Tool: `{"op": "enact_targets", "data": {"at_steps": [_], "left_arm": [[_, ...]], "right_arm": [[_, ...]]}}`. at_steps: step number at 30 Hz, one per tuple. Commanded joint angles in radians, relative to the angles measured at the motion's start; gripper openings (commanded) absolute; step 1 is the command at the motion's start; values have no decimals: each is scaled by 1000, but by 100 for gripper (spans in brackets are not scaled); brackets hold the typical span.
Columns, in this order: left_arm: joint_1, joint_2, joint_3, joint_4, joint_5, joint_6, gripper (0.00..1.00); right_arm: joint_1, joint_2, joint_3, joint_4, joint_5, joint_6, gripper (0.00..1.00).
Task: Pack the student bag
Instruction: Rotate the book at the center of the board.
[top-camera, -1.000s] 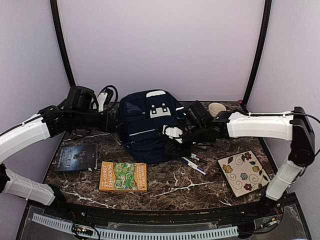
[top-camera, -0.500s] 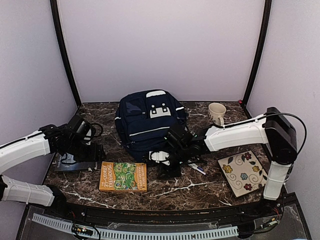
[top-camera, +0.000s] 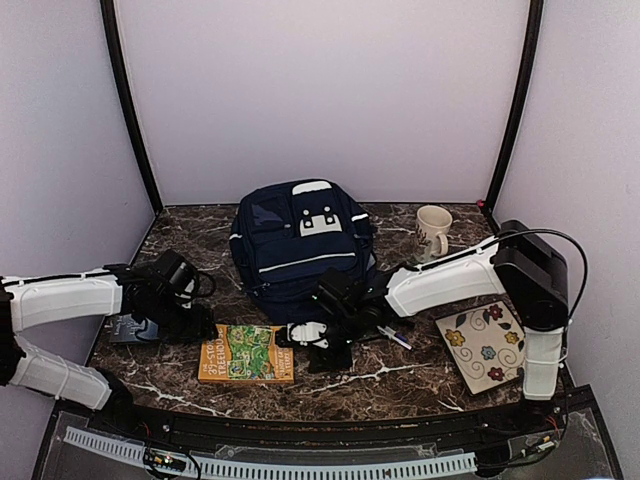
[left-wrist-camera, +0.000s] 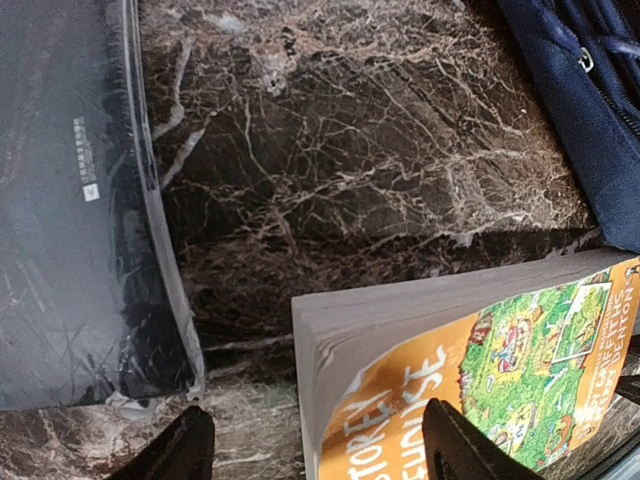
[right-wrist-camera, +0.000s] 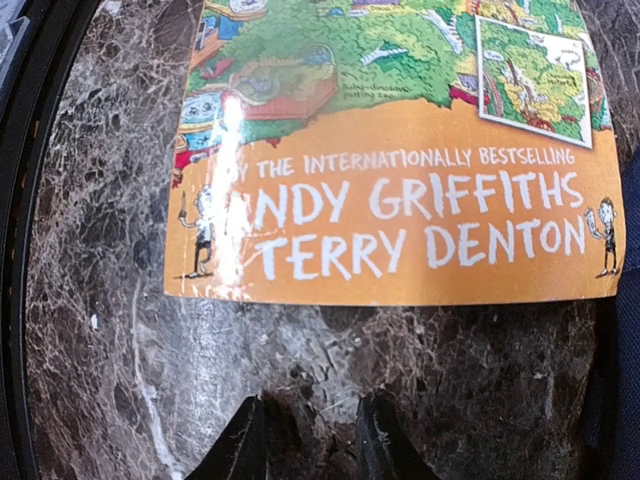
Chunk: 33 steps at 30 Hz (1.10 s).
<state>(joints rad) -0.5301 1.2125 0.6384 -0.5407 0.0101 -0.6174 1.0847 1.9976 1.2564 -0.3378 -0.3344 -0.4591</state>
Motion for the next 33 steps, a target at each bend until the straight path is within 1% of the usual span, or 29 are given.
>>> {"op": "enact_targets", "data": {"at_steps": [1,4,8,11,15,17,18,21,24,27,29,33], "left_arm": [[6,41,-37,117,53,-14,70],[5,74,-42,183,80,-9,64],[6,135,-33,285,130,-3,63],[5,218,-6,355,205,16,59],[-2,342,59,407,282,40,51],[-15,370,92,410,281,50,50],[-21,371,104,404,269,59,52],[-26,350,156,327,190,89,61],[-26,282,195,218,90,121,71],[-27,191,225,101,8,119,74],[-27,119,236,43,-22,89,75],[-27,-37,201,-14,-37,3,75]], "right_arm": [[37,32,-8,18,14,-15,31],[67,46,14,10,18,-22,31],[122,103,122,-28,36,-43,31],[153,149,216,-75,30,-53,31],[181,192,309,-151,28,-70,31],[183,194,331,-188,21,-76,31],[184,192,339,-210,14,-83,31],[182,165,342,-287,18,-130,32],[168,120,327,-396,-4,-221,34],[143,132,383,-529,-3,-278,34],[120,133,414,-590,-14,-287,34],[61,89,433,-603,-52,-274,34]]}}
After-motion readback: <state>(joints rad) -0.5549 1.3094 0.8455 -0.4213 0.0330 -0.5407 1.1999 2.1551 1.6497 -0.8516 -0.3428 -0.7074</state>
